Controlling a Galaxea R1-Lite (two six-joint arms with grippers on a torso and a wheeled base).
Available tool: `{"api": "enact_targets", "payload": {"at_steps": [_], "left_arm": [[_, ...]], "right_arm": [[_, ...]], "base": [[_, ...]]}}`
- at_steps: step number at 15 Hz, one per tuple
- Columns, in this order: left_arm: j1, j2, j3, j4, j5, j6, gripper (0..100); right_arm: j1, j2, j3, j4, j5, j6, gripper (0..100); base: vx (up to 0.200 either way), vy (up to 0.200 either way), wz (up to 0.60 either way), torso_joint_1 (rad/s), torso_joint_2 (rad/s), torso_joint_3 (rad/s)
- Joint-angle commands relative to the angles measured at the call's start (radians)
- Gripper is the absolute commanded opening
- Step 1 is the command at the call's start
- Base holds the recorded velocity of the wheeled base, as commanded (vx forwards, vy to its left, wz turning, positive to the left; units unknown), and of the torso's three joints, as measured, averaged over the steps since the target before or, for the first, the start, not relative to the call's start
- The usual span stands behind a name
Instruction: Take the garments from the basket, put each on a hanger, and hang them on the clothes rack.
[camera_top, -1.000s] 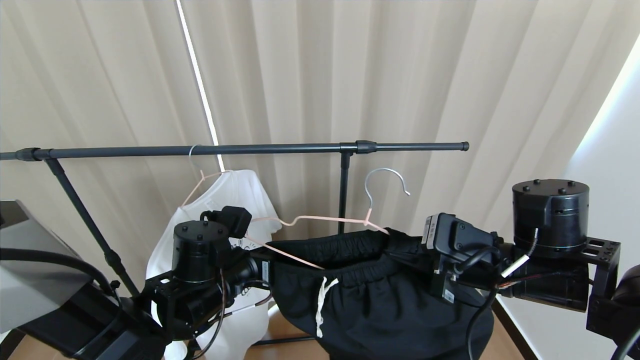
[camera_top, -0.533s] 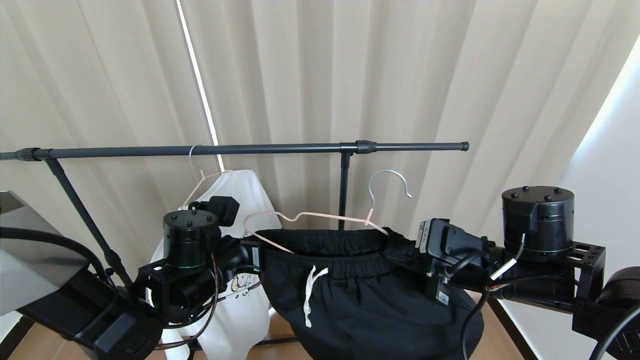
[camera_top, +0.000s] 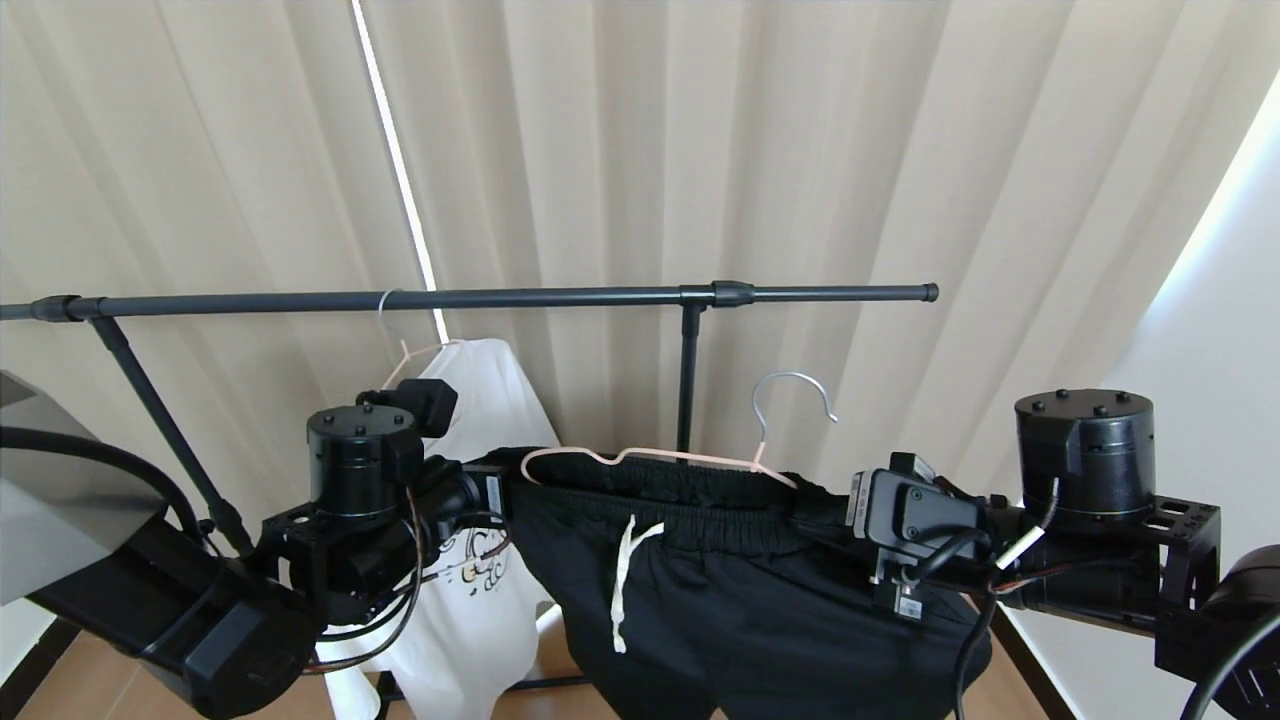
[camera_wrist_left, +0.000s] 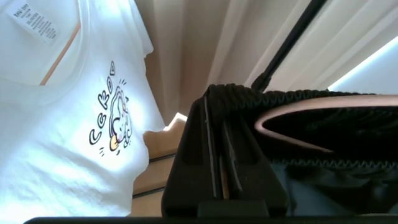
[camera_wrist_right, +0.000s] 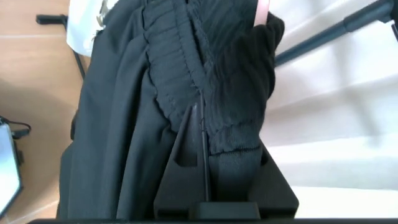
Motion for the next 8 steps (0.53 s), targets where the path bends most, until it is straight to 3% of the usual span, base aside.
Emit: {"api": "enact_targets", "payload": {"at_steps": [1,6,8], "left_arm": [[0.021,-0.001,-0.010,0.000,0.002,0.000,0],[0.016,-0.019,-0.002,0.009,0.002,0.001,0],[-0.019,-0.076,-0.008,0.106,0.002,0.001,0]], "right_arm": [[-0.011,0.002,0.004,0.001,-0.001,-0.005,0],[-0.011,0.045,0.001,0.001,-0.008,-0.011,0],[-0.010,0.063,-0.006,0.001,-0.033,-0.011,0]], "base": [[0.000,0.000,0.00,0.000,0.00,0.000],[0.000,0.000,0.00,0.000,0.00,0.000],[0.000,0.000,0.00,0.000,0.00,0.000]]}}
